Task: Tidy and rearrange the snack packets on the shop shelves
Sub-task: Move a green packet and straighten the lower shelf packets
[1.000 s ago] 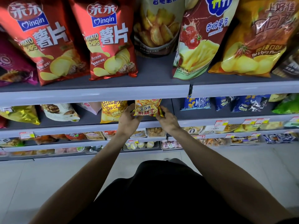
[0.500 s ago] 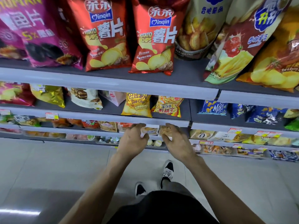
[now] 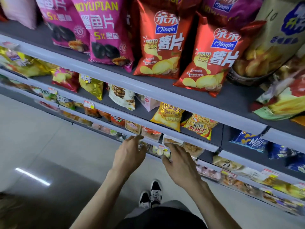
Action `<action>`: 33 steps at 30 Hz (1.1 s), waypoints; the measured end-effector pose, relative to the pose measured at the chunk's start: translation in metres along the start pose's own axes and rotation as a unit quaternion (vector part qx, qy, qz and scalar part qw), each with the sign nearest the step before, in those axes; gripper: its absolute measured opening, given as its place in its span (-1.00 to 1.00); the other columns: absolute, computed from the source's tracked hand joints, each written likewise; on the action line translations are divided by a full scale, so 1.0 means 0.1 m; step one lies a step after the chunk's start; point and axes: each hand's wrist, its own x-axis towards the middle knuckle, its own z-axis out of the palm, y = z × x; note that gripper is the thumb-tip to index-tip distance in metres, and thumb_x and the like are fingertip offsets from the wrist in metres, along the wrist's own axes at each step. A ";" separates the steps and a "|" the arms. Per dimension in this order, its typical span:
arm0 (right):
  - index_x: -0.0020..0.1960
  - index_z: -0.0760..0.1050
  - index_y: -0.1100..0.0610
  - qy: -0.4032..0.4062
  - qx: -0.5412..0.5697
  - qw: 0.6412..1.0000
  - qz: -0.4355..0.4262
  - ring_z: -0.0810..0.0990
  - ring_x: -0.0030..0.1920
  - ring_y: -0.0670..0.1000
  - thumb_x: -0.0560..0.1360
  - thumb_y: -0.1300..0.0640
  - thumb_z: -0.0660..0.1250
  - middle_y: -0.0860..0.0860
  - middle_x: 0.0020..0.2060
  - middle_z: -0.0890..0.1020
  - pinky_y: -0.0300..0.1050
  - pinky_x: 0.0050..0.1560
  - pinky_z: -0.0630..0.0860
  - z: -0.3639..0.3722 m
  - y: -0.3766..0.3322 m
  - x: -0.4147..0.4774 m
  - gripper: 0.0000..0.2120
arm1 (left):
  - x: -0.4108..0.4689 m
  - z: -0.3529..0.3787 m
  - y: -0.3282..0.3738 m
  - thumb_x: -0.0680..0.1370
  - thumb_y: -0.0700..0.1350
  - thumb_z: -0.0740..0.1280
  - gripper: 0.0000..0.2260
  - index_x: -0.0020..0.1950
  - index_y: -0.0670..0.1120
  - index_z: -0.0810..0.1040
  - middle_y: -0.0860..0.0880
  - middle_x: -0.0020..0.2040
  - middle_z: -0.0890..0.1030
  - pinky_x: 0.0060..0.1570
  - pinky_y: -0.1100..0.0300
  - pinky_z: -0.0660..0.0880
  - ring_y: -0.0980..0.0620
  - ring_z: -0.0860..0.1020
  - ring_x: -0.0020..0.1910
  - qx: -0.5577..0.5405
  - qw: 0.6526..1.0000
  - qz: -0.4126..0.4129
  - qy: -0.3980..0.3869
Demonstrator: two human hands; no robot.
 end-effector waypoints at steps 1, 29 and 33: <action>0.57 0.30 -0.01 -0.008 -0.002 1.000 -0.014 0.45 0.43 0.06 0.68 -0.10 0.21 -0.04 0.47 0.47 0.01 0.36 0.42 0.00 -0.05 0.09 -0.51 | 0.00 -0.04 -0.03 0.63 0.02 0.33 -0.63 0.45 0.09 0.54 -0.01 0.35 0.63 0.16 -0.05 0.63 -0.11 0.65 0.22 -0.001 1.000 -0.011 0.011; 0.47 0.38 0.07 -0.108 -0.113 0.961 -0.228 0.50 0.34 0.18 0.67 -0.08 0.21 0.08 0.35 0.54 0.12 0.25 0.46 0.83 -2.47 1.91 -0.57 | 0.26 -1.14 -1.72 0.65 0.02 0.28 -0.64 0.45 0.06 0.54 -0.04 0.31 0.62 0.09 -0.03 0.61 -0.13 0.62 0.21 -0.043 0.972 -0.192 0.132; 0.43 0.41 0.09 -0.100 -0.117 0.965 -0.213 0.53 0.29 0.20 0.65 -0.07 0.24 0.09 0.33 0.56 0.13 0.19 0.48 1.04 -2.96 2.06 -0.59 | 0.42 -1.52 -2.19 0.66 -0.01 0.27 -0.64 0.47 0.04 0.53 -0.06 0.32 0.62 0.07 -0.02 0.60 -0.13 0.62 0.21 -0.039 0.975 -0.182 0.124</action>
